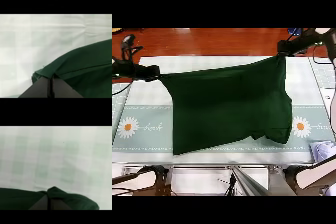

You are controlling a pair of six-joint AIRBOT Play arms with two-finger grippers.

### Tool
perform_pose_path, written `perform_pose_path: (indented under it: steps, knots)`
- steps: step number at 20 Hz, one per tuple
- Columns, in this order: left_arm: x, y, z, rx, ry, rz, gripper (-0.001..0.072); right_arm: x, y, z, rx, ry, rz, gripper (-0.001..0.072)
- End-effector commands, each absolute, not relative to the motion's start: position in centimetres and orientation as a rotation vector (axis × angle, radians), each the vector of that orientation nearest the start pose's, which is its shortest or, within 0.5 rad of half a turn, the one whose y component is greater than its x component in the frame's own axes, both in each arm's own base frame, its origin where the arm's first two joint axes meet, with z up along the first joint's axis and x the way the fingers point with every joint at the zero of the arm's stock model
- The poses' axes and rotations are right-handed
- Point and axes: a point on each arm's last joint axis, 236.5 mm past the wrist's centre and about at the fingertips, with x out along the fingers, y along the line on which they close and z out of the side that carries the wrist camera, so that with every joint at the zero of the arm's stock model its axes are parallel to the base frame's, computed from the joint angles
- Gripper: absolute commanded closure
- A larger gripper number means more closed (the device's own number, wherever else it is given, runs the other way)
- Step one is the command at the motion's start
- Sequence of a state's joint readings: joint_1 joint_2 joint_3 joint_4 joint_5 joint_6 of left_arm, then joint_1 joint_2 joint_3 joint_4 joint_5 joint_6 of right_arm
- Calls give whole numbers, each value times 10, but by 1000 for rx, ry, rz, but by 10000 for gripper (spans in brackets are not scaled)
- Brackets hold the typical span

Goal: Fold the shirts.

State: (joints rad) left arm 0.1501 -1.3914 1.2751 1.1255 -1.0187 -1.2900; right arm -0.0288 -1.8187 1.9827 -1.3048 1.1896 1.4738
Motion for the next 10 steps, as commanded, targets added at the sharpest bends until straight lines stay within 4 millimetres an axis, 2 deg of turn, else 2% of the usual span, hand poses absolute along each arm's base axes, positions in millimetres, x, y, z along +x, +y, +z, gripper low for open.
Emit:
perform_pose_path:
  steps: [1, 3, 5, 7, 10]
  knots:
    - [467, -30, -2, -248, 1089, -228, 685, 583, 38, 34, 159, 1030, 177, 685]
    - [461, -40, -21, -230, 1146, -262, 685, 576, 37, 11, 151, 1099, 175, 684]
    - [450, -41, -33, -233, 1208, -276, 685, 570, 34, 0, 140, 1143, 171, 684]
    - [441, -41, -34, -240, 1249, -288, 685, 560, 35, 0, 134, 1181, 176, 684]
    - [410, -42, -24, -241, 1377, -345, 685, 526, 27, 11, 67, 1286, 187, 685]
